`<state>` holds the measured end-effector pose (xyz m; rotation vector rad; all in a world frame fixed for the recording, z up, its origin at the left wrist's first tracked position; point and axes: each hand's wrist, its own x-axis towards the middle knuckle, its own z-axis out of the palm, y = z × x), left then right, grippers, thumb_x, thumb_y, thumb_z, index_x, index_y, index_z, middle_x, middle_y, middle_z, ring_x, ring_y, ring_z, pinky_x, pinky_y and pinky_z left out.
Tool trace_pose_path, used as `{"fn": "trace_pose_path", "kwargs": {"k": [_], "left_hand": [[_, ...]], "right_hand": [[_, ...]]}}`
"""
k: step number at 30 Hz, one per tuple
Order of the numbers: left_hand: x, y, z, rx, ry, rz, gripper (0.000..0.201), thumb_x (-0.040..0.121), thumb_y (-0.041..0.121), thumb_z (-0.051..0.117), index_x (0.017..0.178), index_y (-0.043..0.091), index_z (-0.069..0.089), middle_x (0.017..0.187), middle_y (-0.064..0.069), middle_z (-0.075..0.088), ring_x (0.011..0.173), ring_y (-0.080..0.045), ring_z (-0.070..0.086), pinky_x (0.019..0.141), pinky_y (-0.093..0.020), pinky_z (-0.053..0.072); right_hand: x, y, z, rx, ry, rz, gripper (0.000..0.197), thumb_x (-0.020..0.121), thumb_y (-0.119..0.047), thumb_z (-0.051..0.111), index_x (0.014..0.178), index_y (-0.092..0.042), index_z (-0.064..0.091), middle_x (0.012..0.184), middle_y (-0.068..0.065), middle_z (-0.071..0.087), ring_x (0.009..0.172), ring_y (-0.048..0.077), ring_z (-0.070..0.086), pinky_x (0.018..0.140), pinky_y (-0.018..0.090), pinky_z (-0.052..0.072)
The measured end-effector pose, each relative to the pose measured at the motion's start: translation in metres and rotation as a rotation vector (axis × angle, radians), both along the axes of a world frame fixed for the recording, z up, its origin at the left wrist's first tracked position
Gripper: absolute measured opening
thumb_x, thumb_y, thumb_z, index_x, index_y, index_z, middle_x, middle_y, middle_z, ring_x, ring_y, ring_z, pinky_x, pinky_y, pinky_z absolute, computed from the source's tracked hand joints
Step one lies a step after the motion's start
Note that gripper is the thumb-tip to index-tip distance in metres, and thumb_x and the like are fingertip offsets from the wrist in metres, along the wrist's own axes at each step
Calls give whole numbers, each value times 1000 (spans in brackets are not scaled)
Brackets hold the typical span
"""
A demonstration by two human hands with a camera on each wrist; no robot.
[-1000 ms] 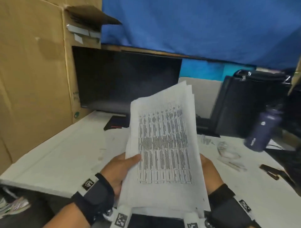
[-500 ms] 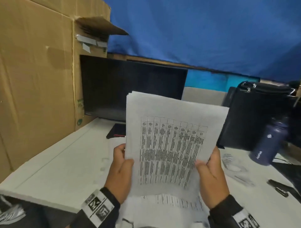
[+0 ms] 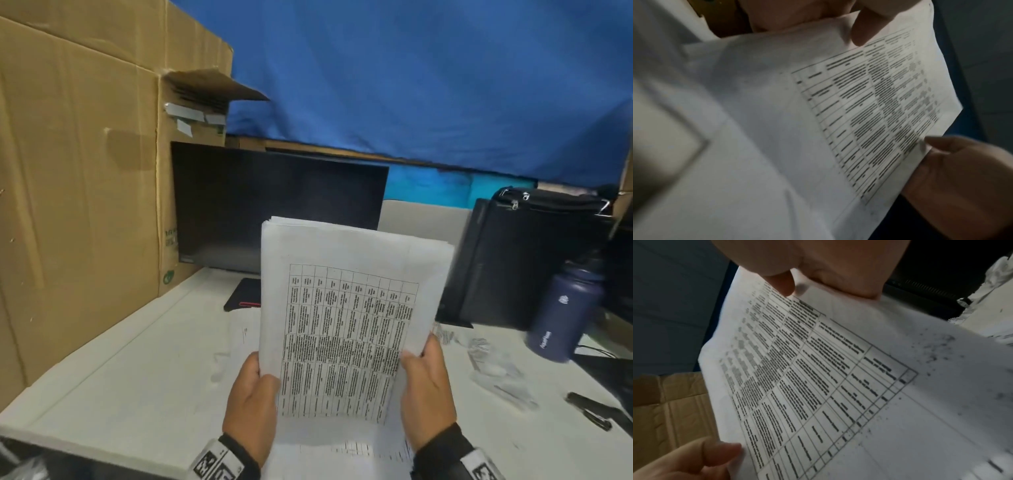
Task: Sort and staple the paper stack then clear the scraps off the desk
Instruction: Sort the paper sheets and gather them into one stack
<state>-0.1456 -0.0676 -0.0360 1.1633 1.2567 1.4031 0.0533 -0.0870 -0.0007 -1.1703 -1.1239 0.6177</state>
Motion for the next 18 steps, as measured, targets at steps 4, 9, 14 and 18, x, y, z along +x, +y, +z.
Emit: {"fn": "trace_pose_path", "kwargs": {"k": [4, 9, 14, 18], "left_hand": [[1, 4, -15, -12, 58, 18, 33, 95, 0, 48, 99, 28, 67, 88, 4, 75, 89, -19, 70, 70, -32, 52], [3, 4, -22, 30, 83, 64, 33, 93, 0, 51, 94, 28, 68, 87, 6, 76, 83, -16, 70, 67, -30, 51], [1, 2, -36, -39, 87, 17, 41, 90, -4, 48, 97, 29, 72, 90, 8, 77, 88, -16, 71, 73, -33, 55], [2, 2, -40, -17, 97, 35, 40, 92, -4, 47, 100, 30, 67, 90, 10, 76, 85, -12, 71, 68, -26, 53]], "right_hand": [[7, -4, 13, 35, -43, 12, 35, 93, 10, 40, 103, -19, 57, 92, -22, 70, 85, -8, 63, 73, 13, 49], [20, -1, 42, 101, -100, 0, 38, 88, 13, 40, 102, -18, 57, 95, -13, 70, 88, 3, 66, 76, 25, 52], [18, -1, 30, 35, -82, 8, 45, 90, 11, 38, 108, -24, 61, 102, -15, 71, 96, 2, 65, 88, 34, 52], [20, 4, 23, 34, 2, -13, 49, 88, 12, 38, 106, -25, 64, 104, -8, 73, 101, 14, 66, 91, 42, 52]]}}
